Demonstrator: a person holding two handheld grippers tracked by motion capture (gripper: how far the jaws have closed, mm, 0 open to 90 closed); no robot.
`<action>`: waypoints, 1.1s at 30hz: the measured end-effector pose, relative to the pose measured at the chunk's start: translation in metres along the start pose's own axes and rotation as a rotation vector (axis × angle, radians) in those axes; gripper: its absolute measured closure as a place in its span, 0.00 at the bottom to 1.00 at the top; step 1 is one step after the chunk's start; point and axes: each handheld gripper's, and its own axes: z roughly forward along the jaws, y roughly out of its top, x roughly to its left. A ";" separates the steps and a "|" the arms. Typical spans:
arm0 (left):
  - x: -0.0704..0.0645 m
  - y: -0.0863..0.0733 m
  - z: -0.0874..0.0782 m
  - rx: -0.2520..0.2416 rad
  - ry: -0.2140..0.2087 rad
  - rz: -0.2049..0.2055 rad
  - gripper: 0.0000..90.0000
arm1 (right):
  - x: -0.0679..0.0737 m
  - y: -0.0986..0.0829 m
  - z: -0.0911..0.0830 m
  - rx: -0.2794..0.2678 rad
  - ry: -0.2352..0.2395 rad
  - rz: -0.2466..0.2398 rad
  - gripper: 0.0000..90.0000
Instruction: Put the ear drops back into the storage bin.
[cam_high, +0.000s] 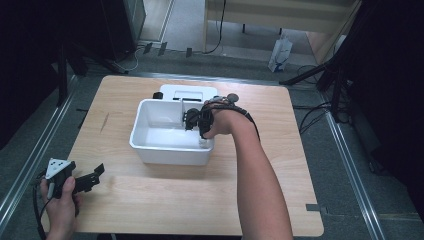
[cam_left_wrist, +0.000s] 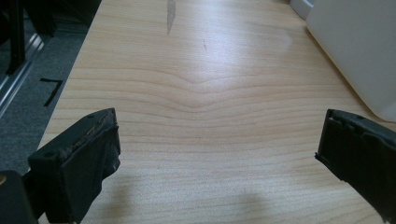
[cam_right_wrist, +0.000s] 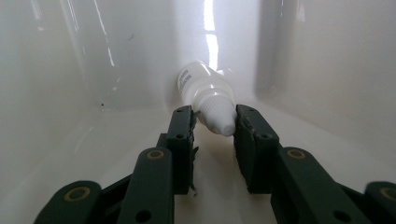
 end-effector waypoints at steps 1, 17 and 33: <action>0.000 0.000 0.000 0.000 0.000 0.000 0.00 | 0.000 -0.001 0.000 -0.006 0.000 0.002 0.75; 0.000 0.000 0.000 -0.001 0.001 0.003 0.00 | -0.002 -0.004 -0.021 -0.040 -0.015 0.067 0.47; -0.001 0.000 0.000 0.001 0.003 0.004 0.00 | -0.001 -0.017 -0.065 -0.128 -0.085 0.136 0.00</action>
